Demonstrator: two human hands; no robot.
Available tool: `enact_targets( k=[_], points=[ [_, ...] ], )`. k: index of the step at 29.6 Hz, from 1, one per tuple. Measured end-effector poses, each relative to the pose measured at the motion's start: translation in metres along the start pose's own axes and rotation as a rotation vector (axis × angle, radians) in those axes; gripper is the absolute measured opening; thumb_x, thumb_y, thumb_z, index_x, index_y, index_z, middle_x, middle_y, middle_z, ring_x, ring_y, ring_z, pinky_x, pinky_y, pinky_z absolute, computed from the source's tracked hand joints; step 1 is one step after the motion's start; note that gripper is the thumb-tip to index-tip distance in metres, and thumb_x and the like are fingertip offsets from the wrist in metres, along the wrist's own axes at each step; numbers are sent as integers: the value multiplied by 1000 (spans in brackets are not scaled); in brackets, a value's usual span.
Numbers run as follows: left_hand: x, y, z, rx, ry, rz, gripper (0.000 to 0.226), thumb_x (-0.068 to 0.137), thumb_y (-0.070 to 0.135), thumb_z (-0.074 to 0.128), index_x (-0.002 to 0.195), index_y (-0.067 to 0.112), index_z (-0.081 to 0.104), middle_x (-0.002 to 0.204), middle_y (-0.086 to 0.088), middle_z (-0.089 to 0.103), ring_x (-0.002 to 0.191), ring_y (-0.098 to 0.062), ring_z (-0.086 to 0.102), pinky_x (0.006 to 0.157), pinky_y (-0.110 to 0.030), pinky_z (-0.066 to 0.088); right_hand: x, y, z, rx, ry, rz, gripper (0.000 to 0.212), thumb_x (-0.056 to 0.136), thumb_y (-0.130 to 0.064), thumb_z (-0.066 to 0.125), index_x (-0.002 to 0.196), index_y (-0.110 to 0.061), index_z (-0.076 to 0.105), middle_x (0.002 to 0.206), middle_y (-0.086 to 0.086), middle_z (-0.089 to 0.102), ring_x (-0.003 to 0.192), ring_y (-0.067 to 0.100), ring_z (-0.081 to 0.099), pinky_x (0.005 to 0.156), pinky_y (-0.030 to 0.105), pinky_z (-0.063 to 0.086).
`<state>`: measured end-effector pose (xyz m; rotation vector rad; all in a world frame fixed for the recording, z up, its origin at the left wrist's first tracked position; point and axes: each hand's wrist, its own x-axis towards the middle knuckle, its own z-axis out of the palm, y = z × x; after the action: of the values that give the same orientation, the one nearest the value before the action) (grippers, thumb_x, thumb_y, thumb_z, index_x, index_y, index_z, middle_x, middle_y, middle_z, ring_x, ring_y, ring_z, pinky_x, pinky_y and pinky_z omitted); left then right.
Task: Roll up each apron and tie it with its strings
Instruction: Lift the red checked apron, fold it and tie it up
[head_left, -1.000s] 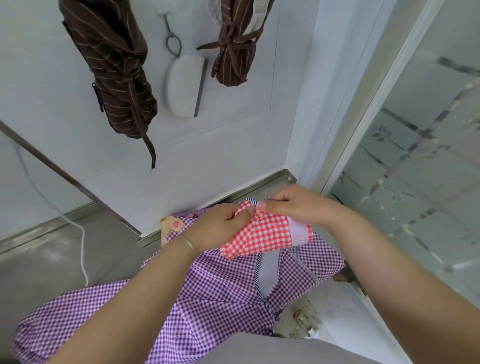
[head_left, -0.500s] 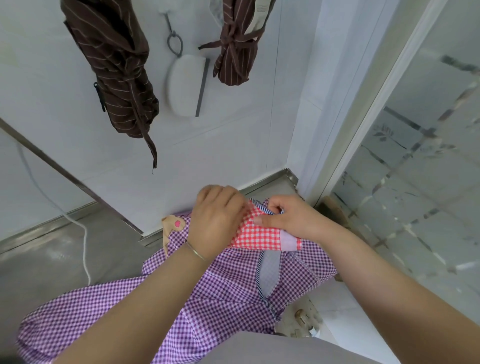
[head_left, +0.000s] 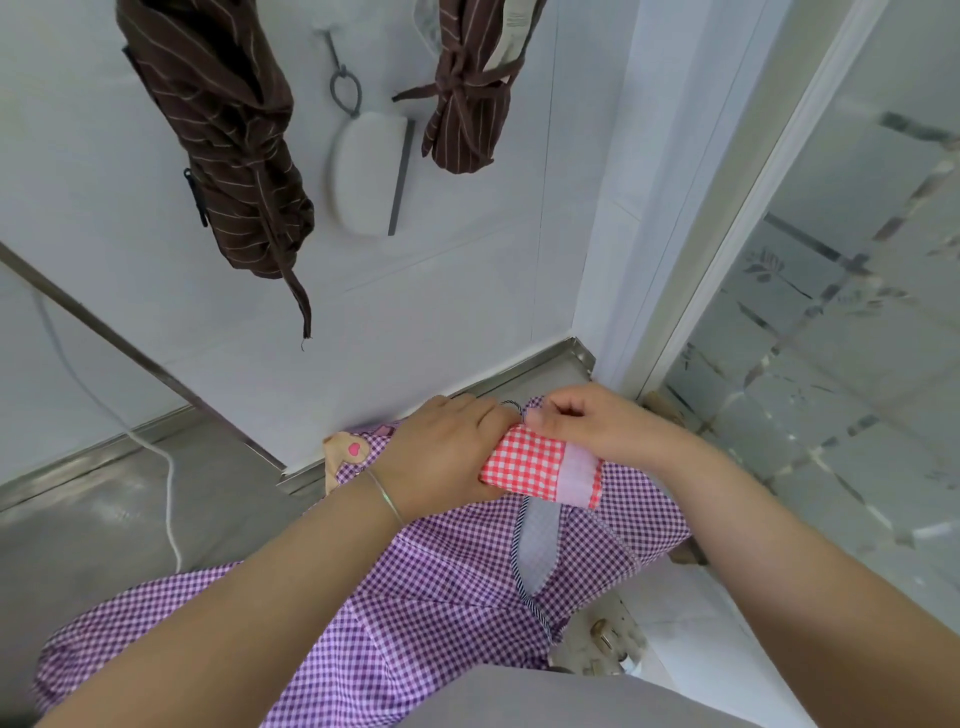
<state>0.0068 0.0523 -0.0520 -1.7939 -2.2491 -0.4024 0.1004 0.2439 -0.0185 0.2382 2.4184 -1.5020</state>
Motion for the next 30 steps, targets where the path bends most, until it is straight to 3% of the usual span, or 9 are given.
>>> enact_targets(
  k=[3, 6, 8, 10, 15, 18, 21, 26, 30],
  points=[
    [-4, -3, 3, 71, 73, 71, 55, 79, 60, 56, 114, 17, 52, 102, -1, 65, 90, -20, 63, 78, -35, 49, -3, -6, -22, -46, -235, 91, 54, 70, -67, 53, 92, -21, 69, 88, -7, 74, 83, 8, 70, 83, 22, 51],
    [-3, -5, 2, 113, 123, 113, 57, 79, 58, 61, 117, 17, 49, 107, -2, 66, 96, -20, 62, 84, -37, 46, -5, -12, -37, -129, -308, 76, 66, 67, -70, 56, 99, -14, 70, 99, 2, 74, 93, 19, 69, 89, 32, 52],
    [-3, -7, 1, 136, 140, 125, 57, 79, 56, 63, 118, 17, 49, 108, -2, 66, 97, -20, 61, 87, -36, 44, -7, -17, -42, -136, -352, 52, 52, 78, -60, 61, 101, -13, 67, 105, 2, 72, 87, 15, 66, 74, 27, 50],
    [-5, -9, 1, 158, 126, 125, 56, 80, 57, 61, 117, 16, 50, 108, -2, 66, 97, -19, 61, 88, -34, 41, -11, -28, -44, -147, -379, 49, 26, 86, -39, 64, 105, -21, 63, 97, -21, 70, 77, -7, 61, 66, 12, 44],
    [-9, -10, 5, 163, 50, 61, 55, 81, 61, 56, 111, 15, 61, 104, -1, 68, 91, -20, 64, 79, -35, 47, -9, -37, -29, -441, -249, -66, 33, 82, -37, 73, 113, -32, 63, 104, -24, 48, 94, -7, 46, 80, 9, 38],
    [-6, -10, 6, 143, 31, 9, 59, 79, 63, 52, 111, 14, 59, 101, -1, 69, 87, -20, 65, 75, -34, 51, -5, -34, -14, -608, -62, -100, 30, 83, -39, 72, 111, -35, 61, 105, -16, 48, 101, 2, 44, 91, 24, 41],
    [-4, -11, 5, 131, 27, -24, 58, 78, 60, 54, 111, 13, 59, 100, -2, 68, 86, -21, 65, 72, -35, 52, -4, -30, -8, -584, 78, -64, 33, 85, -40, 68, 114, -30, 56, 105, -13, 54, 98, 6, 51, 85, 27, 45],
    [-4, -13, 7, 154, -5, -14, 59, 76, 59, 56, 113, 13, 60, 108, -3, 66, 90, -21, 65, 73, -36, 52, -1, -25, -8, -662, 143, -136, 18, 89, -41, 62, 90, -23, 60, 90, -13, 50, 88, 6, 48, 76, 24, 42],
    [-3, -15, 7, 137, -31, -7, 63, 74, 61, 56, 116, 14, 59, 113, -4, 65, 93, -22, 65, 76, -36, 53, 0, -23, -11, -585, 39, -125, 17, 91, -40, 61, 98, -25, 56, 92, -18, 51, 84, 0, 49, 65, 14, 35]
  ],
)
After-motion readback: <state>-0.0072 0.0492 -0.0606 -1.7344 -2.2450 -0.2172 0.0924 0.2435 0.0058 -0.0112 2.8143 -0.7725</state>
